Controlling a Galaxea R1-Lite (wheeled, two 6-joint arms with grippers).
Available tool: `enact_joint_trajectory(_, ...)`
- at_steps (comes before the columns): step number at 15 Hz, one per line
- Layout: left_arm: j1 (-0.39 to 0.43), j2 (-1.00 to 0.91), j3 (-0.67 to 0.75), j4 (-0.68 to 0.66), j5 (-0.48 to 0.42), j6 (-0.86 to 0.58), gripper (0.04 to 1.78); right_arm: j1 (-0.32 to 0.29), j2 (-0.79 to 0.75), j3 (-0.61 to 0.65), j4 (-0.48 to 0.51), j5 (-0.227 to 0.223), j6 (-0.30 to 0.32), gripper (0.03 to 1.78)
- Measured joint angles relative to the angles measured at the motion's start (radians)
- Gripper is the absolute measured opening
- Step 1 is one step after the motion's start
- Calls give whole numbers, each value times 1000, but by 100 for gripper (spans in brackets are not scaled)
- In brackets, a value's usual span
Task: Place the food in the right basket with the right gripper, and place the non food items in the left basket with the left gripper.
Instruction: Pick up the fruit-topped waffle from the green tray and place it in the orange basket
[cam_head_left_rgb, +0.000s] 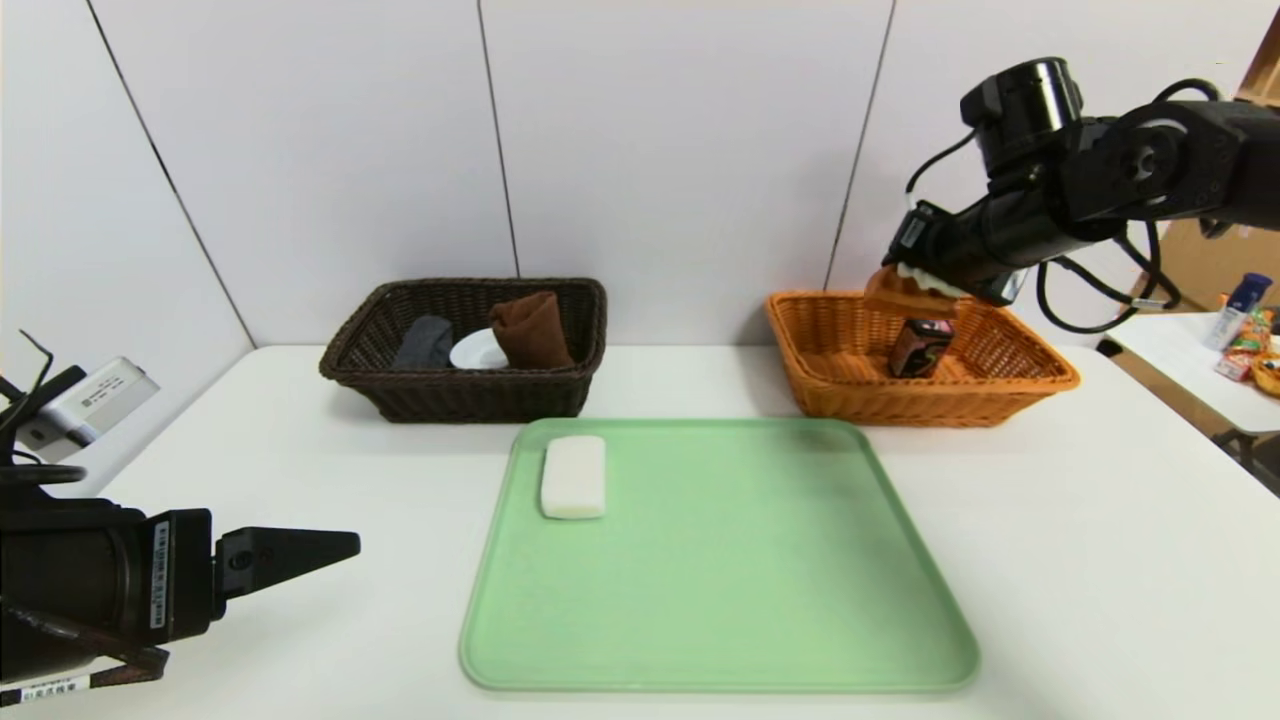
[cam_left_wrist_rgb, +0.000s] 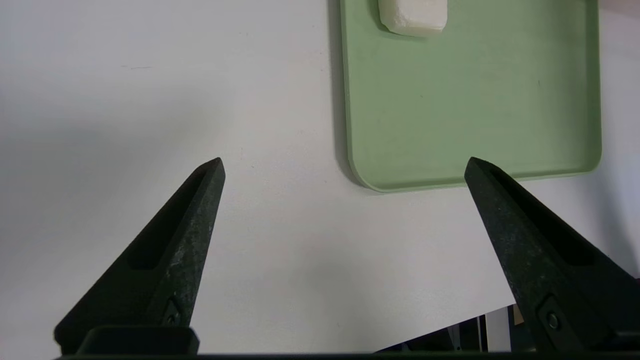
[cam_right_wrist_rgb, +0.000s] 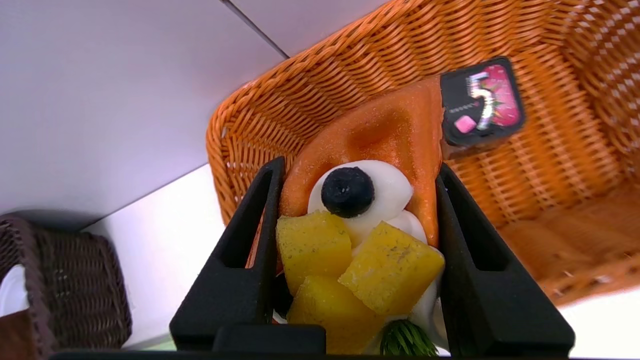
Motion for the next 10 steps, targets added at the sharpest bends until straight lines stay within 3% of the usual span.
enact_joint_trajectory(10,0,25,3,-13,1,19,169,11,131,0,-64,3,0,87)
